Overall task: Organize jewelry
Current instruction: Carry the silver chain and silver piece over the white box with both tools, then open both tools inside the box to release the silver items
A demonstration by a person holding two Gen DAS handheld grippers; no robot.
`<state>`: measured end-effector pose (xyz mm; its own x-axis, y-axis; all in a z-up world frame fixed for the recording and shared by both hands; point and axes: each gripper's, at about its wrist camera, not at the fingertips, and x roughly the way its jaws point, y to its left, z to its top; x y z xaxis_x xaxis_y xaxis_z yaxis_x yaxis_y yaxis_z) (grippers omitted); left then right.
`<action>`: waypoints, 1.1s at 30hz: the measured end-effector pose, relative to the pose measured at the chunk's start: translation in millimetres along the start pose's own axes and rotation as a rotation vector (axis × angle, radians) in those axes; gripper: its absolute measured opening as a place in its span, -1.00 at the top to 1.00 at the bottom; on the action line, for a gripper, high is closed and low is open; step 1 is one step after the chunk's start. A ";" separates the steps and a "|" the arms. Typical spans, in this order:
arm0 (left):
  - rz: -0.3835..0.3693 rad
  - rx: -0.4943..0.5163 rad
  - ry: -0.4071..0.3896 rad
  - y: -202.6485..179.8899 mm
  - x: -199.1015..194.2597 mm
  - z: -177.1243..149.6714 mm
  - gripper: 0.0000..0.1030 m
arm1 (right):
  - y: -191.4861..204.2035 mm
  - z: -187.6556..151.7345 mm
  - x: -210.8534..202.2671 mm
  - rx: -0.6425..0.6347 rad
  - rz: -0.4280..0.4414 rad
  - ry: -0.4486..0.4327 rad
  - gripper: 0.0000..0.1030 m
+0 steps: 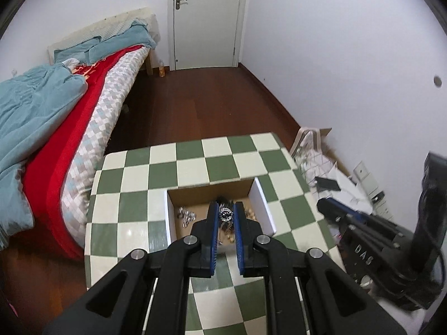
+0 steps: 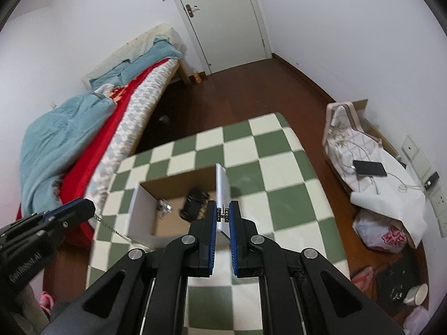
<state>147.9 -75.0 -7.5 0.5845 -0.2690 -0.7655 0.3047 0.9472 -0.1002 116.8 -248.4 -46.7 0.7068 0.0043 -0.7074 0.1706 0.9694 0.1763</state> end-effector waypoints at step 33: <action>0.083 -0.085 0.382 71.3 169.4 -2.6 0.76 | 29.7 25.9 168.5 -0.063 0.047 0.457 0.81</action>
<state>266.6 -52.7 -145.9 0.2781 -0.1215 -0.9528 0.1953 0.9784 -0.0678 258.8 -225.2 -142.9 0.3351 0.1429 -0.9313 0.0932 0.9786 0.1837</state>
